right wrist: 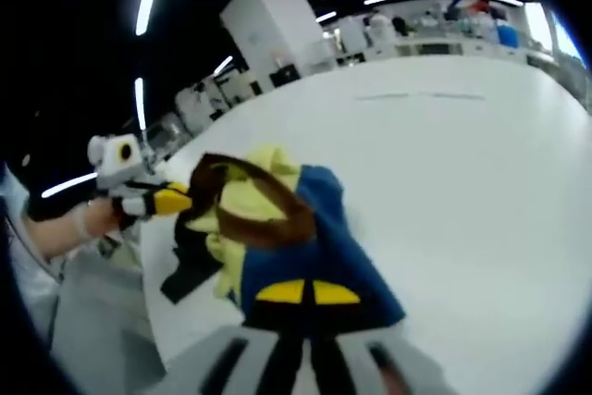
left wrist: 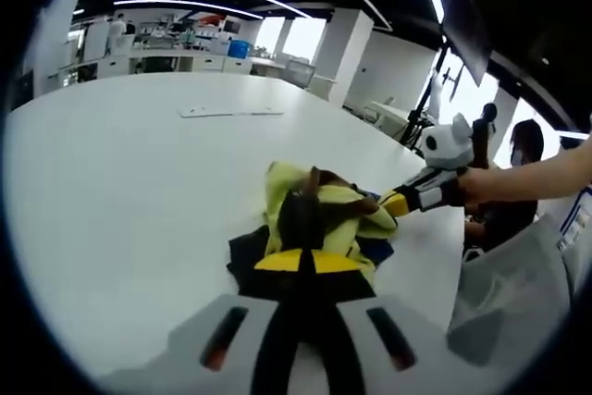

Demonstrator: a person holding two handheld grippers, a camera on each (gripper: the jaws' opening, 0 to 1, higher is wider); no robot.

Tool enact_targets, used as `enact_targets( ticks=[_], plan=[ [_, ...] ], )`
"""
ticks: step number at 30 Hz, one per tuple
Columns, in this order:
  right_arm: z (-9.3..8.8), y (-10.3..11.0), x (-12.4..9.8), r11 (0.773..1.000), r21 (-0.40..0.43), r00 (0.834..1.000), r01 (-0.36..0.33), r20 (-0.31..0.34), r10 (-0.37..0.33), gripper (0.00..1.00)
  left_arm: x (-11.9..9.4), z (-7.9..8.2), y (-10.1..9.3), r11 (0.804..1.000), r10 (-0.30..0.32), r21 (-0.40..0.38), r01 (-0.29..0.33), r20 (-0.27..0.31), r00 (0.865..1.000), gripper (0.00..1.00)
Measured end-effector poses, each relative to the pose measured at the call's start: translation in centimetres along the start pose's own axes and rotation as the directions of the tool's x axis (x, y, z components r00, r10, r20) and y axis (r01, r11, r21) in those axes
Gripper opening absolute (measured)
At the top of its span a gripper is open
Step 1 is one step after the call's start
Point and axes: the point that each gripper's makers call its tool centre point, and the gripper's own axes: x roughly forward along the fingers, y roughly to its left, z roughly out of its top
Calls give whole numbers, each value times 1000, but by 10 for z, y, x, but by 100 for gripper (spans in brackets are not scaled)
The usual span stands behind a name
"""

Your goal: Fold the garment on the visible template until the final outline fits inside the template.

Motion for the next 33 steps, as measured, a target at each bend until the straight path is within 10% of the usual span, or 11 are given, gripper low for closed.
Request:
enact_targets(
  ticks=[17, 33],
  plan=[
    [90, 33, -69, 997, 16, 949, -80, 306, 71, 0, -40, 47, 10, 1000, -22, 23, 20, 69, 997, 0],
    [149, 71, -94, 992, -56, 901, -115, 413, 128, 0, -62, 104, 18, 999, -24, 45, 16, 181, 983, 0]
  ],
)
